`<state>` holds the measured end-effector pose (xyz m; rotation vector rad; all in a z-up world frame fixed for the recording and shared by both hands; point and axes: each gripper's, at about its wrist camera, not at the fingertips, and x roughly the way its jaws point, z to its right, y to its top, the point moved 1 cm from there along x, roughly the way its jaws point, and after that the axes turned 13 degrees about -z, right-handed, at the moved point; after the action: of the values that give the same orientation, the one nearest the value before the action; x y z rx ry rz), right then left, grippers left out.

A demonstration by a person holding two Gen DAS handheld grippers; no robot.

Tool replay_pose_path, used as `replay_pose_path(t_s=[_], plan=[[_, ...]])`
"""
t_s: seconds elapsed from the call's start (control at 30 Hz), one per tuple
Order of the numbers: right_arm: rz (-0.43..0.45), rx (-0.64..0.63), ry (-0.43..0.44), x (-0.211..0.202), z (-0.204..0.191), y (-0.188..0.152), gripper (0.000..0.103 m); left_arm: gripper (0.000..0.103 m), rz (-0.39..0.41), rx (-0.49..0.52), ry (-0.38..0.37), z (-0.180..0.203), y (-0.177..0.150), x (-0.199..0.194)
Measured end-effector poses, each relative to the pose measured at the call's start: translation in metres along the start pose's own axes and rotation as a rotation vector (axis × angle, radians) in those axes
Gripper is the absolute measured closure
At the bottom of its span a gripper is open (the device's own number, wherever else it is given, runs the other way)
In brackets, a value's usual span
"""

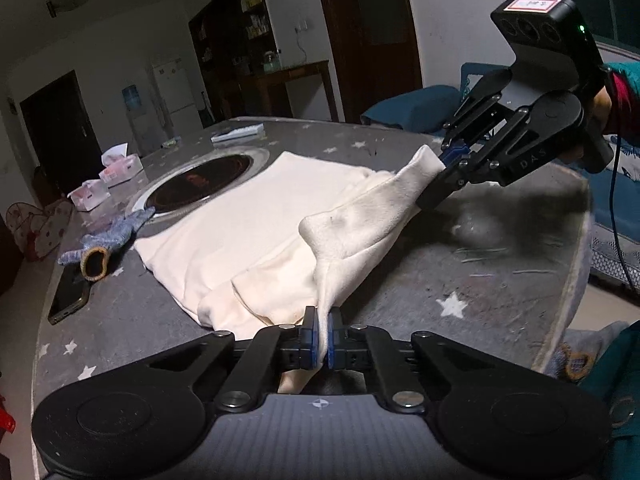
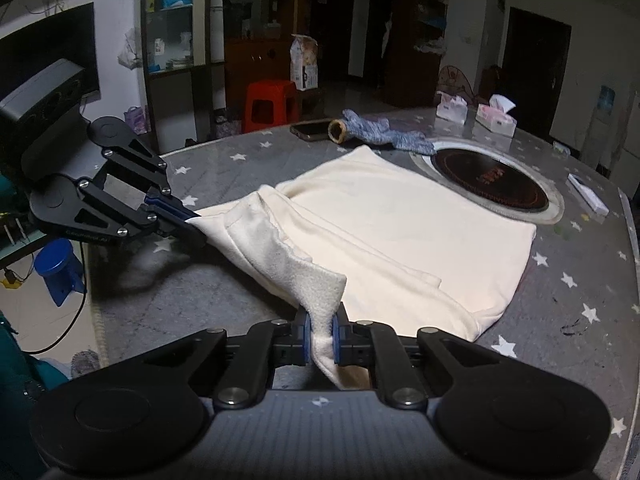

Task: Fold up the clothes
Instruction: 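Grasp the hem with the left gripper while the right gripper grasps the hem beside it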

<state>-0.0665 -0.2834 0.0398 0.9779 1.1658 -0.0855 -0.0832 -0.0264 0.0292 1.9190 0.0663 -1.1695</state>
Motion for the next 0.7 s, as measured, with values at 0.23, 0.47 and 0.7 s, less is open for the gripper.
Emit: replay_pose_path(t_s=[0.23,0.47,0.7], plan=[[0.004,-0.048,0.024,-0.036,-0.027,-0.009,0.095,0.098,0.027,-0.02,-0.041,0.014,-0.009,-0.043],[-0.026,-0.072,0.063,-0.078,-0.055,-0.017,0.095,0.098,0.064,-0.012,-0.048,0.031,-0.01,-0.084],[0.006,-0.08,0.012,-0.088,-0.031,0.015,0.095,0.098,0.096,-0.01,-0.005,0.001,0.026,-0.067]])
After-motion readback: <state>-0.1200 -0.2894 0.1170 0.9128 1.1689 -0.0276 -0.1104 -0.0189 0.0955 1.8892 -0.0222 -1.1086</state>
